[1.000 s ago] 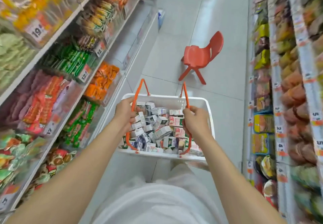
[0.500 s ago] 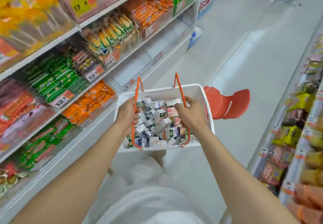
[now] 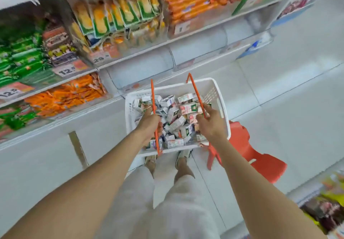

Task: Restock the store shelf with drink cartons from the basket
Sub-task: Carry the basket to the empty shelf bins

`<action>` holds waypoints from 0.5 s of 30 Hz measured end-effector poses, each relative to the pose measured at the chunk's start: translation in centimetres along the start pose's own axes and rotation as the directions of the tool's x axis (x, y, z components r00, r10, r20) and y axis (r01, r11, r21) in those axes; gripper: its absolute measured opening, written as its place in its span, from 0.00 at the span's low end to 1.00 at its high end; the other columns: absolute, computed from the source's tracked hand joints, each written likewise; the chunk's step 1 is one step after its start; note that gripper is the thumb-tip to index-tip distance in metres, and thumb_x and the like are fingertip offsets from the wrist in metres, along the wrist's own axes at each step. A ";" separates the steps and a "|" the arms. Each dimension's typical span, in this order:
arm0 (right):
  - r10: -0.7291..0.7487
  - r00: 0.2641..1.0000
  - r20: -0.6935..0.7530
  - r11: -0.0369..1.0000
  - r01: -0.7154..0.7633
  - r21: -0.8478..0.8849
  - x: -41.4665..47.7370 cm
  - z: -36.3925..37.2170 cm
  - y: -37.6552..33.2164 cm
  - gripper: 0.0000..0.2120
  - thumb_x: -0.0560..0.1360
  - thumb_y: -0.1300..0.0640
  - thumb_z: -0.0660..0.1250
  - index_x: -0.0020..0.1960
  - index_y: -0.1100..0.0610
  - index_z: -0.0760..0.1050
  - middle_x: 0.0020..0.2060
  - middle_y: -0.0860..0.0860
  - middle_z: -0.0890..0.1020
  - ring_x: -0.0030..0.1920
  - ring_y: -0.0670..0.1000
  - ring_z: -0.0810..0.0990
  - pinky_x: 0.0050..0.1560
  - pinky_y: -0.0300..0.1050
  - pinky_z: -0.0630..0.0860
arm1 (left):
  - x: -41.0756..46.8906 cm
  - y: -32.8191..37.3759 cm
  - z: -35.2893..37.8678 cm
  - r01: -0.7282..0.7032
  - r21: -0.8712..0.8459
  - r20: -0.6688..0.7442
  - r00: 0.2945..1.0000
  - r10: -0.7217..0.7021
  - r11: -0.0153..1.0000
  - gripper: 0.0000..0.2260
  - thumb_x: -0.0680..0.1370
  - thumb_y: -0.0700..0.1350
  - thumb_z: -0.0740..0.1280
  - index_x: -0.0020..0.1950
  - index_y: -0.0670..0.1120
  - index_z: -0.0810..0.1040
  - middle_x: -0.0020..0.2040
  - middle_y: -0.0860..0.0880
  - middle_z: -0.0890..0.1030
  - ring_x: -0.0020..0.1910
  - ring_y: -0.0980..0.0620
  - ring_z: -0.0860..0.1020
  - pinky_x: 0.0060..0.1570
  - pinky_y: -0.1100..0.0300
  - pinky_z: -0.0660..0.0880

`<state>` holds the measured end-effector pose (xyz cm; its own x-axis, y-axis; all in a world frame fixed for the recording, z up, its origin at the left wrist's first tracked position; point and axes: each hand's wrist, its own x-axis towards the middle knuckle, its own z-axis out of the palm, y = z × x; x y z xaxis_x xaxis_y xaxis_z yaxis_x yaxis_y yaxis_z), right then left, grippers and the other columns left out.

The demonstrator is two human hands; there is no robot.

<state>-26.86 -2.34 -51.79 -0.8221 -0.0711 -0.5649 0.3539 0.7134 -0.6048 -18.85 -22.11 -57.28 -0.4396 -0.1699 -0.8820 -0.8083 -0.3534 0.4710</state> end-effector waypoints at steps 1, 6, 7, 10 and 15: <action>-0.016 1.000 0.018 0.999 0.017 -0.041 2.4 -0.1 0.9 0.25 0.78 0.51 0.65 0.74 0.46 0.73 0.53 0.53 0.85 0.46 0.55 0.85 0.43 0.43 0.80 | 1.5 0.0 1.2 0.010 -0.006 -0.011 1.000 -0.010 1.000 0.37 0.77 0.33 0.57 0.82 0.60 0.58 0.53 0.37 0.80 0.32 0.49 0.73 0.32 0.54 0.72; -0.065 0.988 0.138 0.991 0.081 -0.110 11.7 0.3 4.5 0.29 0.75 0.52 0.65 0.76 0.53 0.73 0.57 0.55 0.85 0.48 0.53 0.84 0.57 0.53 0.82 | 9.6 -1.2 6.2 0.045 -0.043 -0.120 0.992 -0.049 0.998 0.49 0.70 0.25 0.58 0.83 0.64 0.57 0.82 0.40 0.62 0.64 0.35 0.77 0.32 0.55 0.72; -0.091 0.983 0.161 0.988 0.109 -0.109 14.0 0.5 5.6 0.29 0.72 0.50 0.64 0.73 0.52 0.75 0.51 0.52 0.86 0.42 0.50 0.82 0.53 0.53 0.82 | 12.0 -1.8 7.1 0.056 -0.066 -0.142 0.988 -0.065 0.996 0.50 0.69 0.24 0.57 0.83 0.64 0.57 0.82 0.42 0.62 0.72 0.32 0.72 0.32 0.55 0.72; -0.098 0.971 0.219 0.980 0.133 -0.151 18.3 0.5 8.2 0.28 0.73 0.54 0.64 0.73 0.48 0.75 0.47 0.49 0.85 0.41 0.51 0.82 0.46 0.48 0.81 | 15.7 -2.3 8.4 0.087 -0.109 -0.157 0.982 -0.104 0.990 0.51 0.68 0.23 0.58 0.83 0.64 0.57 0.83 0.38 0.60 0.79 0.32 0.63 0.33 0.55 0.71; -0.079 0.964 0.255 0.965 0.139 -0.223 26.6 2.0 13.5 0.28 0.76 0.61 0.62 0.73 0.43 0.73 0.43 0.48 0.82 0.40 0.54 0.80 0.41 0.42 0.75 | 22.9 -3.5 12.0 0.090 -0.081 -0.243 0.964 -0.107 0.993 0.47 0.72 0.23 0.56 0.83 0.62 0.60 0.81 0.45 0.65 0.73 0.38 0.72 0.38 0.56 0.72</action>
<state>-43.06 4.05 -76.11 -0.7069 -0.3028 -0.6393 0.1280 0.8341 -0.5366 -30.80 -13.75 -78.94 -0.2425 -0.3493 -0.9051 -0.8100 -0.4406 0.3870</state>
